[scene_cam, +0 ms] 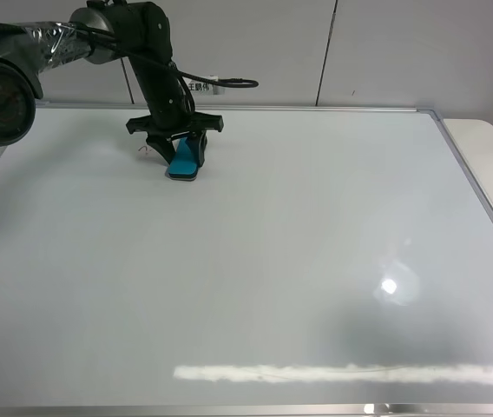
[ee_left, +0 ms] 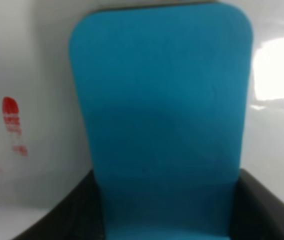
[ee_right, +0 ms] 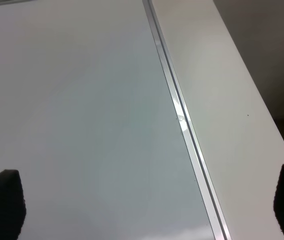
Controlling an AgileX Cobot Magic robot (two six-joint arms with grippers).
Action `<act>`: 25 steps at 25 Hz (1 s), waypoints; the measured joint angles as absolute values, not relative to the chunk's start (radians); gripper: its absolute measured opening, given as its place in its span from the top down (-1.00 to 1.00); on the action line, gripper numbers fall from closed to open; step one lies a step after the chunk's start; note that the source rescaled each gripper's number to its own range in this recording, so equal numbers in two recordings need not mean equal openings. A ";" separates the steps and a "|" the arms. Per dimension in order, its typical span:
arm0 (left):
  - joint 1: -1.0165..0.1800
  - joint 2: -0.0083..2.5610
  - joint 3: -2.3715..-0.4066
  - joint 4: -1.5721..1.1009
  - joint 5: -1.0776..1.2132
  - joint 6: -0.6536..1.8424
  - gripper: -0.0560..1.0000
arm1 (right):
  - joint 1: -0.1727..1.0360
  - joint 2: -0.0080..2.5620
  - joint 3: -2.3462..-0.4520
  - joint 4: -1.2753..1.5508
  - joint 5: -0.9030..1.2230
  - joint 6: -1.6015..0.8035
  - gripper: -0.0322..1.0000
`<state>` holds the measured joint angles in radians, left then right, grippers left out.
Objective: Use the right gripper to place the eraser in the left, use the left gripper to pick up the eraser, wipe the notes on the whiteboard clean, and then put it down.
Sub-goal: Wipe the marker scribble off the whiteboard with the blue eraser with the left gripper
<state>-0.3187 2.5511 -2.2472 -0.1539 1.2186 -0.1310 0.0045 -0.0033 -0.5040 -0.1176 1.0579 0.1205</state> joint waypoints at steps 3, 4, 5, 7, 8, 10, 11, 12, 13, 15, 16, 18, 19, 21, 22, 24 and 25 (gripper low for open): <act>-0.294 2.551 -2.247 -0.130 1.219 -0.131 0.84 | 0.004 -0.003 -0.504 -0.118 1.058 0.120 -1.00; -0.282 2.551 -2.248 -0.118 1.219 -0.131 0.84 | 0.004 -0.003 -0.504 -0.118 1.058 0.120 -1.00; -0.264 2.551 -2.248 -0.100 1.219 -0.131 0.84 | 0.004 -0.003 -0.504 -0.118 1.058 0.120 -1.00; -0.223 2.551 -2.250 -0.069 1.219 -0.132 0.84 | 0.004 -0.003 -0.504 -0.118 1.058 0.120 -1.00; -0.207 2.551 -2.250 -0.062 1.219 -0.132 0.84 | 0.004 -0.003 -0.504 -0.118 1.058 0.120 -1.00; -0.171 2.551 -2.251 -0.052 1.218 -0.132 0.84 | 0.004 -0.003 -0.504 -0.118 1.058 0.120 -1.00; -0.158 2.551 -2.251 -0.048 1.217 -0.132 0.84 | 0.004 -0.003 -0.504 -0.118 1.058 0.120 -1.00; -0.143 2.551 -2.251 -0.045 1.217 -0.132 0.84 | 0.004 -0.003 -0.504 -0.118 1.058 0.120 -1.00; -0.132 2.550 -2.251 -0.041 1.217 -0.132 0.84 | 0.004 -0.003 -0.504 -0.118 1.058 0.120 -1.00; -0.122 2.550 -2.251 -0.034 1.217 -0.132 0.84 | 0.004 -0.003 -0.504 -0.118 1.058 0.120 -1.00; -0.119 2.550 -2.251 -0.033 1.217 -0.132 0.84 | 0.004 -0.003 -0.504 -0.118 1.058 0.120 -1.00; -0.120 2.550 -2.251 -0.031 1.217 -0.132 0.84 | 0.004 -0.003 -0.504 -0.118 1.058 0.120 -1.00; -0.124 2.550 -2.251 -0.031 1.217 -0.132 0.84 | 0.004 -0.003 -0.504 -0.118 1.058 0.120 -1.00; -0.137 2.550 -2.251 -0.015 1.217 -0.132 0.84 | 0.004 -0.003 -0.504 -0.118 1.058 0.120 -1.00; -0.145 2.550 -2.251 0.000 1.216 -0.132 0.84 | 0.004 -0.003 -0.504 -0.118 1.058 0.120 -1.00; -0.170 2.549 -2.251 0.008 1.215 -0.133 0.84 | 0.004 -0.003 -0.504 -0.118 1.058 0.120 -1.00; -0.187 2.549 -2.251 0.008 1.215 -0.134 0.84 | 0.004 -0.003 -0.504 -0.118 1.058 0.120 -1.00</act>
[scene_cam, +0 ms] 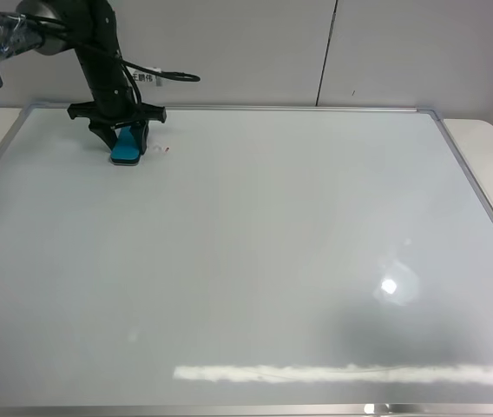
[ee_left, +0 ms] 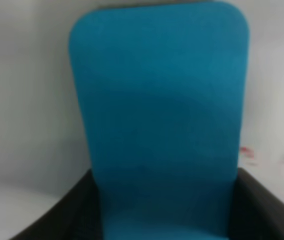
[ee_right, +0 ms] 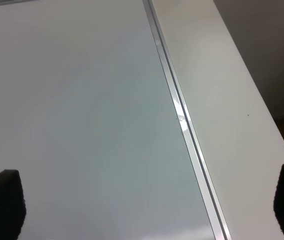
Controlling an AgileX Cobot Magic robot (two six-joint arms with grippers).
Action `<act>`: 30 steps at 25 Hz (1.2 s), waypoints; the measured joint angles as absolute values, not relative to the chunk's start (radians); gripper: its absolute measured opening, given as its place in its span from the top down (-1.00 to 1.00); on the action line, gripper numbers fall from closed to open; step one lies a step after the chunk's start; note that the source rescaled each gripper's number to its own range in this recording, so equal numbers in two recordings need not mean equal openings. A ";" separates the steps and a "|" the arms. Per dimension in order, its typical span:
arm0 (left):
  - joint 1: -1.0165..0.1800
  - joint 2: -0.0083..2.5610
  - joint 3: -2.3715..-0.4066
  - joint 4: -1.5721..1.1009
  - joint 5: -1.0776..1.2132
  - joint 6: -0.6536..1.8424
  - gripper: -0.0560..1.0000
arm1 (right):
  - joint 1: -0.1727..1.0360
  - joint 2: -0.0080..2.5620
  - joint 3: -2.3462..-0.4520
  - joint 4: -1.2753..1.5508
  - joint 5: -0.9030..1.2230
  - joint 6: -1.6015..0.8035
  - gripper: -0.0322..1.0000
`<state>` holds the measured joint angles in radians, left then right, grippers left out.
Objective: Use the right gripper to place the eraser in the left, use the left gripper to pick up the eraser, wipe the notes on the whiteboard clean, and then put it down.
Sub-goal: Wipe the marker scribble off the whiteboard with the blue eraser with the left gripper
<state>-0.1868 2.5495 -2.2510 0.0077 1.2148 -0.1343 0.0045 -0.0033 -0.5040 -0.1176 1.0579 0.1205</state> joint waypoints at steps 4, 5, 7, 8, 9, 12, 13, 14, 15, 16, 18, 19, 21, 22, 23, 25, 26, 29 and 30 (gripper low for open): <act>-0.257 2.549 -2.251 0.000 1.215 -0.135 0.84 | 0.004 -0.003 -0.504 -0.118 1.058 0.120 -1.00; -0.275 2.549 -2.251 0.000 1.215 -0.135 0.84 | 0.004 -0.003 -0.504 -0.118 1.058 0.120 -1.00; -0.303 2.551 -2.251 0.000 1.215 -0.135 0.84 | 0.004 -0.003 -0.504 -0.118 1.058 0.120 -1.00; -0.310 2.551 -2.251 -0.005 1.215 -0.135 0.84 | 0.004 -0.003 -0.504 -0.118 1.058 0.120 -1.00; -0.314 2.551 -2.251 -0.005 1.215 -0.135 0.84 | 0.004 -0.003 -0.504 -0.118 1.058 0.120 -1.00; -0.315 2.551 -2.251 -0.011 1.215 -0.133 0.84 | 0.004 -0.003 -0.504 -0.118 1.058 0.120 -1.00; -0.309 2.551 -2.251 -0.015 1.215 -0.130 0.84 | 0.004 -0.003 -0.504 -0.118 1.058 0.120 -1.00; -0.301 2.551 -2.252 -0.023 1.215 -0.128 0.84 | 0.004 -0.003 -0.504 -0.118 1.058 0.120 -1.00; -0.293 2.553 -2.256 -0.035 1.216 -0.128 0.84 | 0.004 -0.003 -0.504 -0.118 1.058 0.120 -1.00; -0.280 2.554 -2.263 -0.042 1.218 -0.128 0.84 | 0.004 -0.003 -0.504 -0.118 1.058 0.120 -1.00; -0.240 2.554 -2.266 -0.047 1.218 -0.126 0.84 | 0.004 -0.003 -0.504 -0.118 1.058 0.120 -1.00; -0.219 2.554 -2.268 -0.047 1.218 -0.124 0.84 | 0.004 -0.003 -0.504 -0.118 1.058 0.120 -1.00; -0.165 2.556 -2.271 -0.042 1.217 -0.123 0.84 | 0.004 -0.003 -0.504 -0.118 1.058 0.120 -1.00; -0.143 2.556 -2.273 -0.038 1.217 -0.123 0.84 | 0.004 -0.003 -0.504 -0.118 1.058 0.120 -1.00; -0.119 2.556 -2.273 -0.038 1.217 -0.121 0.84 | 0.004 -0.003 -0.504 -0.118 1.058 0.120 -1.00; -0.078 2.556 -2.274 -0.038 1.217 -0.115 0.84 | 0.004 -0.003 -0.504 -0.118 1.058 0.120 -1.00; -0.067 2.556 -2.274 -0.038 1.217 -0.115 0.84 | 0.004 -0.003 -0.504 -0.118 1.058 0.120 -1.00; -0.054 2.556 -2.275 -0.034 1.217 -0.112 0.84 | 0.004 -0.003 -0.504 -0.118 1.058 0.120 -1.00; -0.057 2.556 -2.279 -0.031 1.218 -0.111 0.84 | 0.004 -0.003 -0.504 -0.118 1.058 0.120 -1.00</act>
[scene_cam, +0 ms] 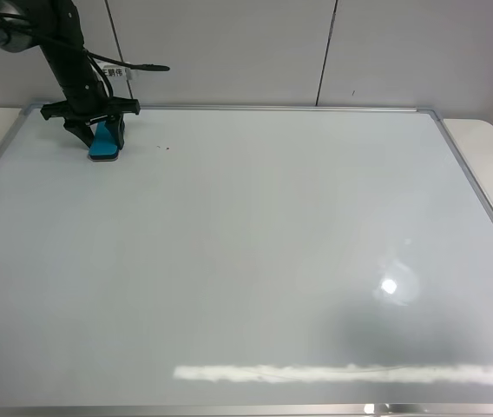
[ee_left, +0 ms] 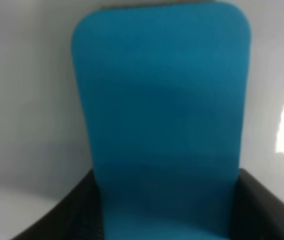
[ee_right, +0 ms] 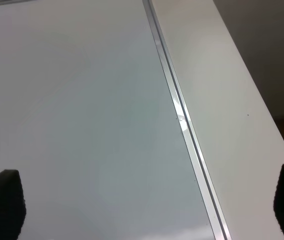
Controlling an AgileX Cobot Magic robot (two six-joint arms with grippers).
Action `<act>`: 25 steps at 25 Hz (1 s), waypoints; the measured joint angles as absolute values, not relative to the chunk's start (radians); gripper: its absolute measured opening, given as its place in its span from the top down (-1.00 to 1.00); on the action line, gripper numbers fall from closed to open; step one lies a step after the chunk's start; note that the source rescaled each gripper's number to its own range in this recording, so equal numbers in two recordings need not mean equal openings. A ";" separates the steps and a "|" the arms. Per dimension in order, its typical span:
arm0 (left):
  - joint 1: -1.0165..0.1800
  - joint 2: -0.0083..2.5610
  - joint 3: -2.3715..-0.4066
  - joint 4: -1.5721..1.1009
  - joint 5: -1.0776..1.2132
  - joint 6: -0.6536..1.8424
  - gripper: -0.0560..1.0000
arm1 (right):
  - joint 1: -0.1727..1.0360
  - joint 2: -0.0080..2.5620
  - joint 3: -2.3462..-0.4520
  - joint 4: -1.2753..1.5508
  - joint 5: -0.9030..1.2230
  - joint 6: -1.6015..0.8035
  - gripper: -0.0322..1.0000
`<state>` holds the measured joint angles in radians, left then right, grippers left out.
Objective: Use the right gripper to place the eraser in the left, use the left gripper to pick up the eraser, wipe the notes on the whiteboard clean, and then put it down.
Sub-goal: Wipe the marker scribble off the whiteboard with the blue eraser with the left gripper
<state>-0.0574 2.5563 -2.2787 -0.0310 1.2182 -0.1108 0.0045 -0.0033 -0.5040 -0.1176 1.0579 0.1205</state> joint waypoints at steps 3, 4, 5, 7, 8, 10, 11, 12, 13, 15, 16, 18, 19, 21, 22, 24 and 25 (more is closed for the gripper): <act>-0.079 2.569 -2.312 -0.032 1.219 -0.109 0.84 | 0.004 -0.003 -0.504 -0.118 1.058 0.120 -1.00; -0.092 2.575 -2.329 -0.040 1.219 -0.109 0.84 | 0.004 -0.003 -0.504 -0.118 1.058 0.120 -1.00; -0.108 2.582 -2.342 -0.050 1.219 -0.109 0.84 | 0.004 -0.003 -0.504 -0.118 1.058 0.120 -1.00; -0.127 2.588 -2.355 -0.059 1.219 -0.109 0.84 | 0.004 -0.003 -0.504 -0.118 1.058 0.120 -1.00; -0.143 2.590 -2.363 -0.069 1.218 -0.109 0.84 | 0.004 -0.003 -0.504 -0.118 1.058 0.120 -1.00; -0.182 2.595 -2.367 -0.098 1.217 -0.112 0.84 | 0.004 -0.003 -0.504 -0.118 1.058 0.120 -1.00; -0.200 2.599 -2.368 -0.106 1.217 -0.112 0.84 | 0.004 -0.003 -0.504 -0.118 1.058 0.120 -1.00; -0.220 2.600 -2.368 -0.108 1.217 -0.112 0.84 | 0.004 -0.003 -0.504 -0.118 1.058 0.120 -1.00; -0.241 2.601 -2.369 -0.110 1.217 -0.112 0.84 | 0.004 -0.003 -0.504 -0.118 1.058 0.120 -1.00; -0.278 2.603 -2.369 -0.114 1.215 -0.112 0.84 | 0.004 -0.003 -0.504 -0.118 1.058 0.120 -1.00; -0.293 2.604 -2.369 -0.117 1.215 -0.112 0.84 | 0.004 -0.003 -0.504 -0.118 1.058 0.120 -1.00; -0.308 2.607 -2.369 -0.124 1.215 -0.112 0.84 | 0.004 -0.003 -0.504 -0.118 1.058 0.120 -1.00; -0.310 2.609 -2.371 -0.124 1.215 -0.112 0.84 | 0.004 -0.003 -0.504 -0.118 1.058 0.120 -1.00; -0.285 2.613 -2.378 -0.115 1.215 -0.112 0.84 | 0.004 -0.003 -0.504 -0.118 1.058 0.120 -1.00; -0.267 2.613 -2.378 -0.101 1.215 -0.112 0.84 | 0.004 -0.003 -0.504 -0.118 1.058 0.120 -1.00; -0.221 2.613 -2.379 -0.065 1.215 -0.112 0.84 | 0.004 -0.003 -0.504 -0.118 1.058 0.120 -1.00; -0.201 2.613 -2.379 -0.049 1.215 -0.112 0.84 | 0.004 -0.003 -0.504 -0.118 1.058 0.120 -1.00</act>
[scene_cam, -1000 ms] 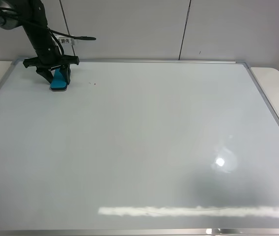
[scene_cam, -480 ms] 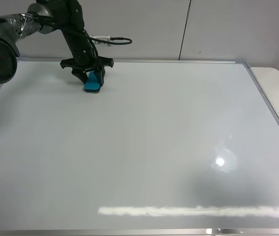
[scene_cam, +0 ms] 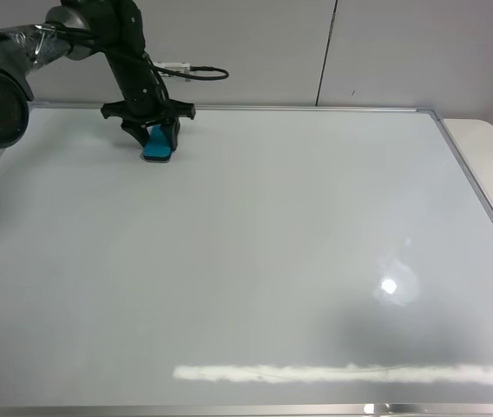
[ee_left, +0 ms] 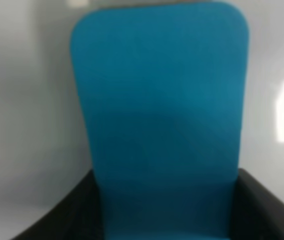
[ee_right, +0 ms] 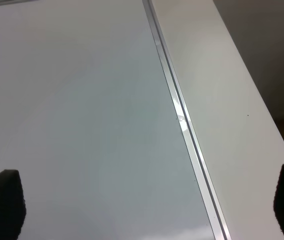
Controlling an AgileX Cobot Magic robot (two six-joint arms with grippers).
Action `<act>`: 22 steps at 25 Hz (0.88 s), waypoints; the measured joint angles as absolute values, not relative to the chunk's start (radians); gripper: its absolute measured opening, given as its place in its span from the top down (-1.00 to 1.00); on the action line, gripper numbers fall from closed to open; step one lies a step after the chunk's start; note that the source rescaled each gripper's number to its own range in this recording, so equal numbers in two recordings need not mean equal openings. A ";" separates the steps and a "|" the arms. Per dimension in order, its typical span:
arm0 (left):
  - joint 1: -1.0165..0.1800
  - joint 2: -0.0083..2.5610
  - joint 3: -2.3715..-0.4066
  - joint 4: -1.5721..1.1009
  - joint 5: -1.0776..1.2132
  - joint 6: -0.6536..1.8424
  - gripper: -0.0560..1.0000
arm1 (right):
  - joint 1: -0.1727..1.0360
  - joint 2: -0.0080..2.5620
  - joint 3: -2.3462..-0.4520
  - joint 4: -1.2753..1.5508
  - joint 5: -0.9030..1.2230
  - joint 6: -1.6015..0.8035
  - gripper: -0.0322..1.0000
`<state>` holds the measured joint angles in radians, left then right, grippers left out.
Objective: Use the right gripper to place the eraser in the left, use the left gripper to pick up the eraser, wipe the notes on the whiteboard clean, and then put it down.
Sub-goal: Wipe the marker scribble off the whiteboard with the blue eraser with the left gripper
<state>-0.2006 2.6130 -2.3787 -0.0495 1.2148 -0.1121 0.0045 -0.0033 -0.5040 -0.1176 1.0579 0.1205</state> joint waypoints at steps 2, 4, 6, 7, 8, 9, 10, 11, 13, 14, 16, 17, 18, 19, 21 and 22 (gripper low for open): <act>-0.151 2.613 -2.381 -0.031 1.215 -0.112 0.84 | 0.004 -0.003 -0.504 -0.118 1.058 0.120 -1.00; -0.118 2.613 -2.381 -0.025 1.215 -0.113 0.84 | 0.004 -0.003 -0.504 -0.118 1.058 0.120 -1.00; -0.101 2.610 -2.381 -0.019 1.215 -0.113 0.84 | 0.004 -0.003 -0.504 -0.118 1.058 0.120 -1.00; -0.101 2.608 -2.380 -0.019 1.215 -0.113 0.84 | 0.004 -0.003 -0.504 -0.118 1.058 0.120 -1.00; -0.101 2.607 -2.378 -0.016 1.214 -0.113 0.84 | 0.004 -0.003 -0.504 -0.118 1.058 0.120 -1.00; -0.101 2.604 -2.377 -0.015 1.214 -0.113 0.84 | 0.004 -0.003 -0.504 -0.118 1.058 0.120 -1.00; -0.101 2.604 -2.377 -0.018 1.214 -0.113 0.84 | 0.004 -0.003 -0.504 -0.118 1.058 0.120 -1.00; -0.101 2.604 -2.377 -0.025 1.214 -0.113 0.84 | 0.004 -0.003 -0.504 -0.118 1.058 0.120 -1.00; -0.105 2.604 -2.376 -0.029 1.212 -0.113 0.84 | 0.004 -0.003 -0.504 -0.118 1.058 0.120 -1.00; -0.110 2.604 -2.376 -0.032 1.212 -0.113 0.84 | 0.004 -0.003 -0.504 -0.118 1.058 0.120 -1.00; -0.134 2.604 -2.376 -0.039 1.212 -0.113 0.84 | 0.004 -0.003 -0.504 -0.118 1.058 0.120 -1.00; -0.148 2.604 -2.376 -0.042 1.212 -0.113 0.84 | 0.004 -0.003 -0.504 -0.118 1.058 0.120 -1.00; -0.168 2.604 -2.376 -0.045 1.212 -0.112 0.84 | 0.004 -0.003 -0.504 -0.118 1.058 0.120 -1.00; -0.191 2.604 -2.376 -0.049 1.212 -0.112 0.84 | 0.004 -0.003 -0.504 -0.118 1.058 0.120 -1.00; -0.232 2.604 -2.376 -0.059 1.212 -0.112 0.84 | 0.004 -0.003 -0.504 -0.118 1.058 0.120 -1.00; -0.259 2.604 -2.375 -0.069 1.212 -0.112 0.84 | 0.004 -0.003 -0.504 -0.118 1.058 0.120 -1.00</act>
<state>-0.2587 2.6037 -2.3747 -0.0693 1.2124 -0.1123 0.0045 -0.0033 -0.5040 -0.1176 1.0579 0.1205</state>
